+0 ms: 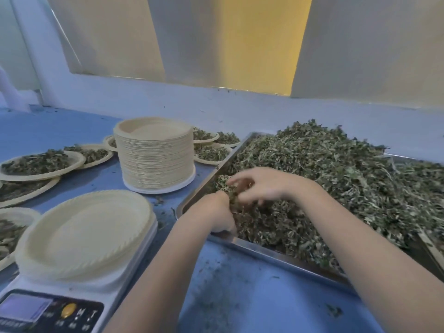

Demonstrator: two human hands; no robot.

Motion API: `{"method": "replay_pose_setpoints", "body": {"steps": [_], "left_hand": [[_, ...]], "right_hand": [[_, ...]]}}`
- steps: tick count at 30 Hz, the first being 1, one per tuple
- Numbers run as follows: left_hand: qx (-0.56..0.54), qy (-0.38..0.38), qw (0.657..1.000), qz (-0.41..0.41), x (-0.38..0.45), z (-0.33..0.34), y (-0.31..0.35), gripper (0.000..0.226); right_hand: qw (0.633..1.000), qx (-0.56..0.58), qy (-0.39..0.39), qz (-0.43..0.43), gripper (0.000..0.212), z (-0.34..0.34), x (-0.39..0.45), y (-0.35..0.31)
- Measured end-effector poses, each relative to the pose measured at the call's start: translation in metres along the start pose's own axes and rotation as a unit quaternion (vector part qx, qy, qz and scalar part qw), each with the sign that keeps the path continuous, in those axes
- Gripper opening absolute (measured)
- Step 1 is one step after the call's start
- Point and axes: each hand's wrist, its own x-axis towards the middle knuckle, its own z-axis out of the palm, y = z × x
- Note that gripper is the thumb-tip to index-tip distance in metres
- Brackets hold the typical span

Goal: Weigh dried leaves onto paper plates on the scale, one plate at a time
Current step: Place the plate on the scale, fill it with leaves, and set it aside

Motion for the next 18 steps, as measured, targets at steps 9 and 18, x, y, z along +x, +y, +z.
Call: {"method": "replay_pose_setpoints", "body": {"steps": [9, 18], "left_hand": [[-0.006, 0.047, 0.999, -0.023, 0.008, 0.007, -0.01, 0.059], [-0.008, 0.025, 0.999, 0.02, 0.01, 0.006, -0.011, 0.093]], "right_hand": [[0.981, -0.191, 0.024, 0.031, 0.035, 0.027, 0.053, -0.014], [0.982, -0.116, -0.128, 0.071, 0.087, 0.001, -0.02, -0.015]]}}
